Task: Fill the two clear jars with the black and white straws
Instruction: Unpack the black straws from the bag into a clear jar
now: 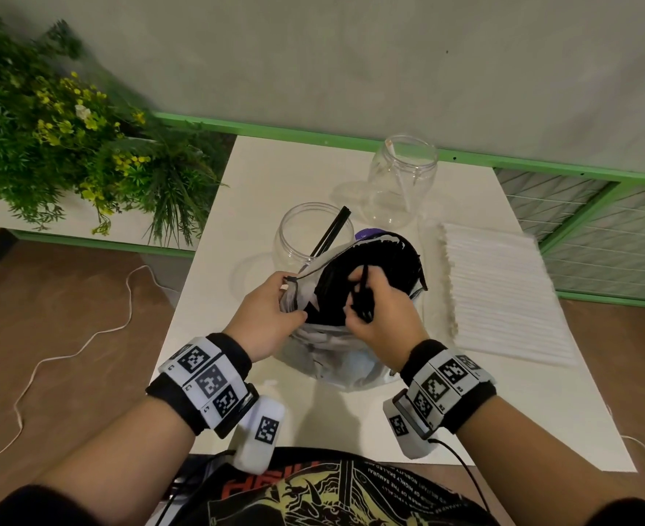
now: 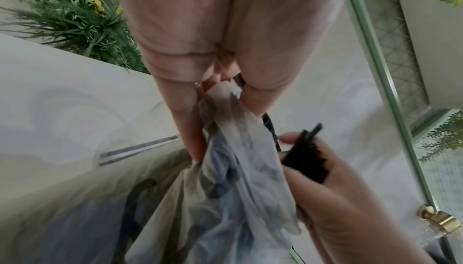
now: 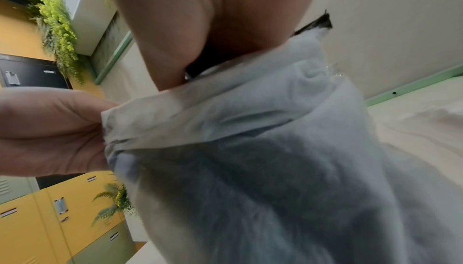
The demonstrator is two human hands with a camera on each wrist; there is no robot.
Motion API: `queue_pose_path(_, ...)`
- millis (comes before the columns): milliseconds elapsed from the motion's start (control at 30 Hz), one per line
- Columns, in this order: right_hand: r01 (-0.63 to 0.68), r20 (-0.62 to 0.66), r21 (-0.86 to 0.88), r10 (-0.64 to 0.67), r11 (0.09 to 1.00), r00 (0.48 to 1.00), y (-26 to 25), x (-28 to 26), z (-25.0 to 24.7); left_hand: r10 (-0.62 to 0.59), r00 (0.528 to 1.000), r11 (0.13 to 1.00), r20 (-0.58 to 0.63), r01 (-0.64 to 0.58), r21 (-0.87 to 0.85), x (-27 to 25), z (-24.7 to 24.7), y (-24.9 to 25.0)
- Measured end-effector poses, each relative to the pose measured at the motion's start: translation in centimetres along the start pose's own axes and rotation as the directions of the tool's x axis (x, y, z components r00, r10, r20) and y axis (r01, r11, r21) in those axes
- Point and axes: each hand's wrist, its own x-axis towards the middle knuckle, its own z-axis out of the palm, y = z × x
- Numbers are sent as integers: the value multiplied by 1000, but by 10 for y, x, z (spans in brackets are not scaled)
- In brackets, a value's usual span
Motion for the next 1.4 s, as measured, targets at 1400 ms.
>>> queue_pose_path(1400, 304, 125, -451, -278, 839, 953, 16, -33, 13, -113, 981, 981, 155, 135, -140, -9, 9, 9)
